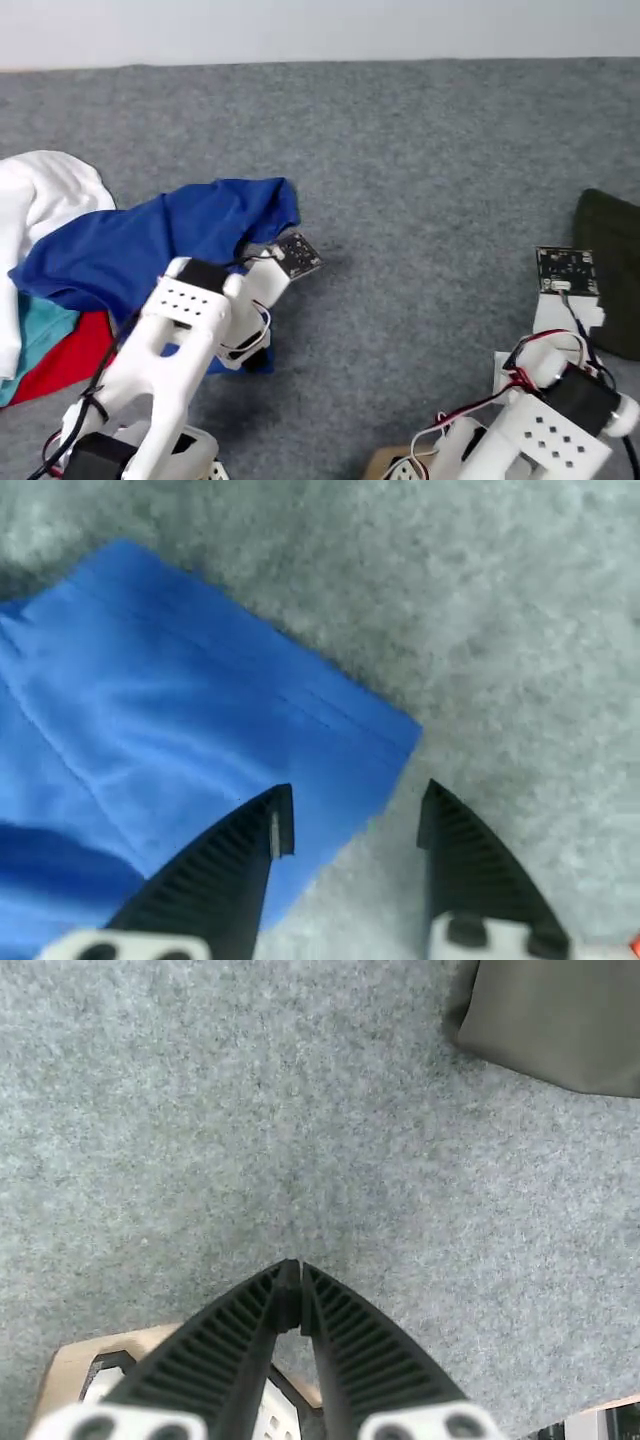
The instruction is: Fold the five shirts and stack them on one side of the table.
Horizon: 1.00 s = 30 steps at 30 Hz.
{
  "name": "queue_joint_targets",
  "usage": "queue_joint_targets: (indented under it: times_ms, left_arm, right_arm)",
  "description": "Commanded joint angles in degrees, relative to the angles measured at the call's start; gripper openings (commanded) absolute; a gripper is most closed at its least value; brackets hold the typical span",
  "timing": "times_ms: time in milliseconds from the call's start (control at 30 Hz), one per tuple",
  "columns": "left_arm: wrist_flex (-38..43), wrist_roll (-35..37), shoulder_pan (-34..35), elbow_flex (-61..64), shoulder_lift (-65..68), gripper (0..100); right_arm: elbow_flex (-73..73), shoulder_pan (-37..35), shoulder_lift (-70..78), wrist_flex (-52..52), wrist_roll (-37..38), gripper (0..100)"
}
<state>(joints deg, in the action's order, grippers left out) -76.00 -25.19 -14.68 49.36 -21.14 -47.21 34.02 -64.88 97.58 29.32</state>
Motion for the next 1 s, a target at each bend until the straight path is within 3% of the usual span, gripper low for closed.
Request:
queue_joint_targets:
  times_ms: [0, 267, 767, 967]
  left_arm:
    - [4.7, -0.4, -0.4, 1.3, -1.1, 20]
    - [7.0, -0.3, -0.4, 3.1, -0.6, 23]
    - [7.7, -0.4, -0.1, -4.3, 16.2, 23]
    - [8.8, 1.1, -0.4, -10.0, 20.7, 14]
  right_arm:
    - [0.4, -0.3, -0.7, -1.0, 0.4, 0.9]
    - [0.4, -0.3, -0.7, -1.0, 0.4, 0.9]
    - [0.4, -0.3, -0.7, -1.0, 0.4, 0.9]
    - [0.4, -0.3, -0.7, -1.0, 0.4, 0.9]
